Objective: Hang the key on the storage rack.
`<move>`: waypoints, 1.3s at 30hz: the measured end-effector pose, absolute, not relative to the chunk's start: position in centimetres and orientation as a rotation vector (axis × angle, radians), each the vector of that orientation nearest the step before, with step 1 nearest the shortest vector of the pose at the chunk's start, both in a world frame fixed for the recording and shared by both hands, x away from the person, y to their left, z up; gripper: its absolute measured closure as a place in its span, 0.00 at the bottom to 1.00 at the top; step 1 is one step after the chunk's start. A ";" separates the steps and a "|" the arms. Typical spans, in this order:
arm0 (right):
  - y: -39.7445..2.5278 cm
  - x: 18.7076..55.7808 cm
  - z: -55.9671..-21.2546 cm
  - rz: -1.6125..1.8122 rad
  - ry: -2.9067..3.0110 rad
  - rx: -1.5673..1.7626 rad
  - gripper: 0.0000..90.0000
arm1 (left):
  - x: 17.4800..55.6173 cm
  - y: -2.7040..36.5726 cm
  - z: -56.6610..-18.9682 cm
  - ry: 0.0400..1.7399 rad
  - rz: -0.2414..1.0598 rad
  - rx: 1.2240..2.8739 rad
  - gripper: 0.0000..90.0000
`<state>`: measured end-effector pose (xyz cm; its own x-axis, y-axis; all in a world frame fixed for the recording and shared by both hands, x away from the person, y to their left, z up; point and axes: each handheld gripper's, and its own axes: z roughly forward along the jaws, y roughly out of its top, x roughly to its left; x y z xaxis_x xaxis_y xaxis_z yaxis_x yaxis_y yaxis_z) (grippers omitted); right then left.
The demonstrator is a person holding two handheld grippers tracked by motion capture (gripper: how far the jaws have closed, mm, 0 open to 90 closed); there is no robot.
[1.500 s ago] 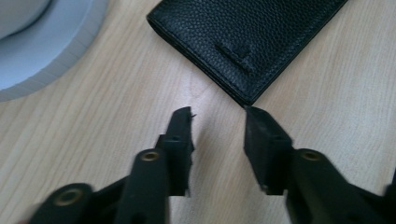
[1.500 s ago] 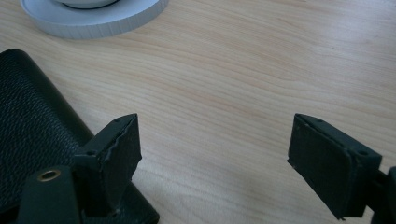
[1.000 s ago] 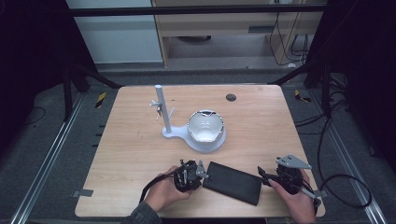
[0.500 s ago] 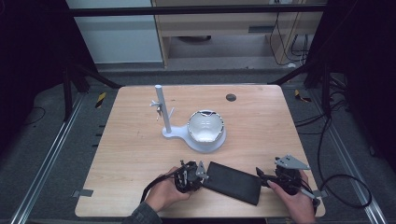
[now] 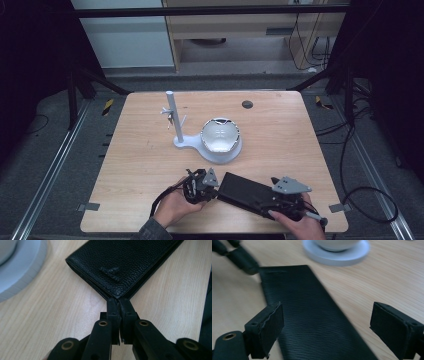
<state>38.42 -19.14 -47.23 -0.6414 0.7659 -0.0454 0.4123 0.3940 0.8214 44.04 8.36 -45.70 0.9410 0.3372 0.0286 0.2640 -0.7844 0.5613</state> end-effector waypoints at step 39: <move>-13.5 40.5 -47.3 0.593 2.414 0.836 0.51 | 46.0 7.3 -42.4 0.455 0.188 2.460 0.93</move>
